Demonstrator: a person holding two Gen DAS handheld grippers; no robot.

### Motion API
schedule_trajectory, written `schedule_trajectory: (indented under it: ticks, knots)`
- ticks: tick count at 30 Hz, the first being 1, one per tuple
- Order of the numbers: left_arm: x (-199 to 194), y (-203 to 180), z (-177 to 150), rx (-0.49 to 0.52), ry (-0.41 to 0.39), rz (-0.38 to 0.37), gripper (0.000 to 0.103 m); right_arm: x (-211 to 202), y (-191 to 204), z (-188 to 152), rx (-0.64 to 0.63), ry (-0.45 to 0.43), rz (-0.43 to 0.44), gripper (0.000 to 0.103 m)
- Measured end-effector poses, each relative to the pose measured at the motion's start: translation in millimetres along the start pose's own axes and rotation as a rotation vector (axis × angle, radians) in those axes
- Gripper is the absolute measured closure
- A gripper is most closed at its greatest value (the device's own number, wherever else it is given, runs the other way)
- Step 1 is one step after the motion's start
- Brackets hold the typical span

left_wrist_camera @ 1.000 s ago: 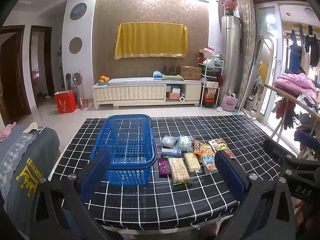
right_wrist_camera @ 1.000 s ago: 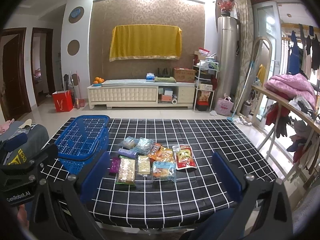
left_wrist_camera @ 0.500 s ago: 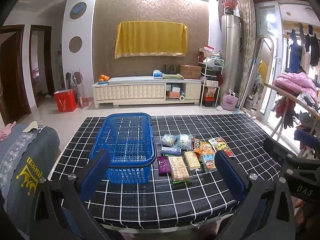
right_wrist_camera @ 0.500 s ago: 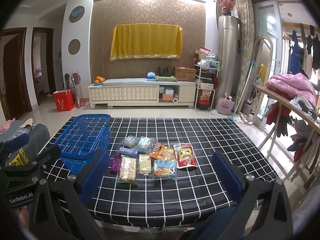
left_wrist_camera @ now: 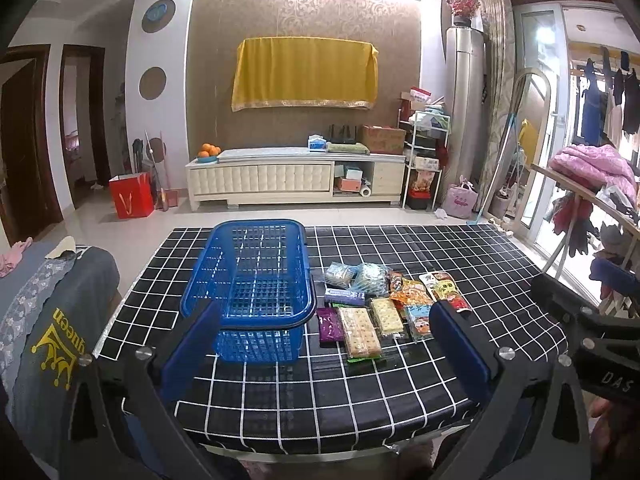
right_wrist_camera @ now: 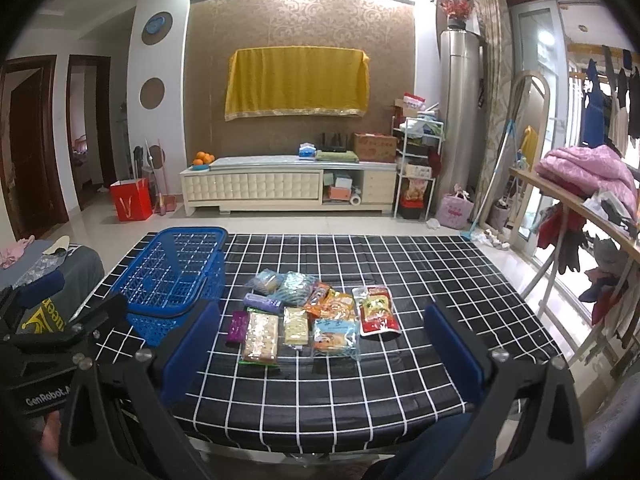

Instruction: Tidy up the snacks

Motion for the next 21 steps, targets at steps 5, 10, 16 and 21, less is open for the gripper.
schedule_trajectory:
  ticks: [5,10,16,21]
  knots:
    - [0.0,-0.4,-0.3,0.001,0.001,0.002,0.000,0.7,0.4,0.0,-0.005,-0.002,-0.001,0.000]
    - [0.4,-0.6,-0.5,-0.001,-0.001,-0.001,0.000,1.0,0.9,-0.5,-0.006,0.000,0.000,0.000]
    - [2.0,-1.2,-0.8,0.002,0.007,0.001,0.000,0.8,1.9,0.3,-0.012,0.004,0.001,0.000]
    - [3.1,-3.6,6.7,0.012,0.009,-0.001,0.000,3.0,-2.0,8.2,-0.012,-0.001,0.006,0.000]
Point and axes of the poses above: each gripper's, at about its wrist camera, not at the fingertips, and x roughly the way its jaws point, y to its left, z to its top, the point moved 1 cm from there along x, roughly the way its jaws point, and after that the axes turned 7 degrees about -z, right-handed, at the moved point
